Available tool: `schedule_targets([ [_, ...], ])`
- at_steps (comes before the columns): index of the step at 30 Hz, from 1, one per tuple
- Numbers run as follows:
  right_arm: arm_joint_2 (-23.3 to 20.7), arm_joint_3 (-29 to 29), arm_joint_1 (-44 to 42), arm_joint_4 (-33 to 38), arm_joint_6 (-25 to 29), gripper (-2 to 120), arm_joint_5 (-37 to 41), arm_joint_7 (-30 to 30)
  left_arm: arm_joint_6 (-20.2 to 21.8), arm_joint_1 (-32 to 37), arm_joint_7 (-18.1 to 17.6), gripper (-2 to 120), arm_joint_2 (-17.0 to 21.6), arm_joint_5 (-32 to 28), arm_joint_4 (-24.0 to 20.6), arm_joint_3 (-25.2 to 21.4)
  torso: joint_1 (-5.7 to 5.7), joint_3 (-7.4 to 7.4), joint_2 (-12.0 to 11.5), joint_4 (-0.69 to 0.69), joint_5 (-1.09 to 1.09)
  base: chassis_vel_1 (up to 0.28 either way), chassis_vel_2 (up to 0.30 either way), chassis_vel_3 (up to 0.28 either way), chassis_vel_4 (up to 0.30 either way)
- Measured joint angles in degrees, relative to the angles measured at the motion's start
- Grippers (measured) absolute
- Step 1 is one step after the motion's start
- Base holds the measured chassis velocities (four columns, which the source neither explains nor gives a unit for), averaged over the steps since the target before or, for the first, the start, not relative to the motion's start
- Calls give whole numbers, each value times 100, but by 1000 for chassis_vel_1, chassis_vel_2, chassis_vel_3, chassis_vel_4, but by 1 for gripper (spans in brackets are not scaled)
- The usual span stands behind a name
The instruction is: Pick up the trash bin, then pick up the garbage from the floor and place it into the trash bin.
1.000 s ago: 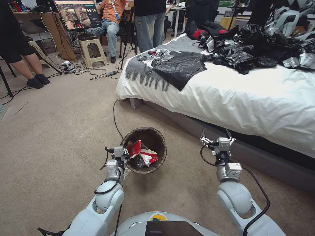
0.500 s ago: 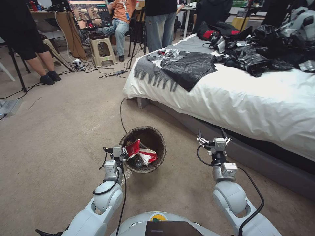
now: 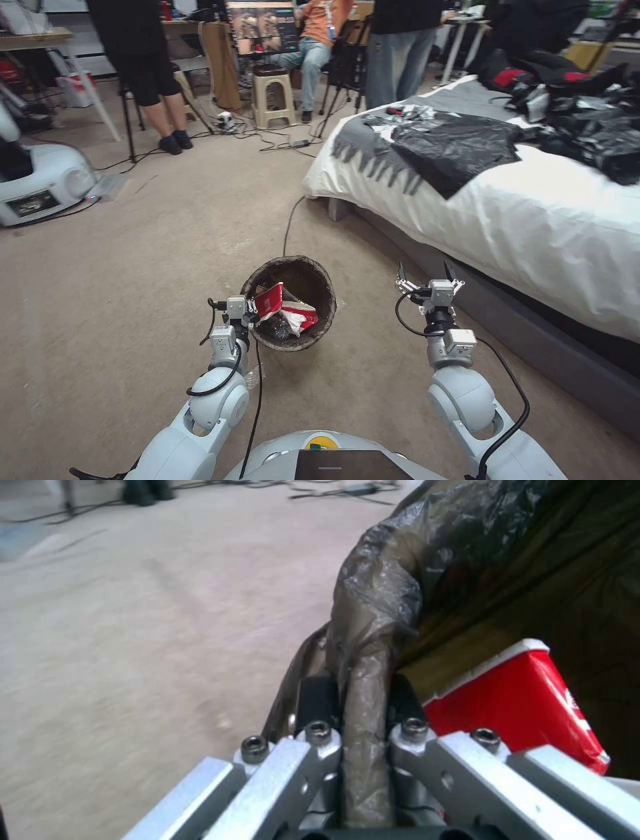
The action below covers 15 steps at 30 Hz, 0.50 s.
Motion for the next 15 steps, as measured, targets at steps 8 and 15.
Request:
schedule_targets([
  [8,40,-8,-1,-2,5,100,-22,15,-3,2,6,0,-17,21,0,-2,0,0,0,0,0,125,124,132,135],
  [15,47,-15,9,-2,4,100,-25,27,-5,-8,9,0,-18,24,2,-7,0,0,0,0,-1,134,128,121,115],
])
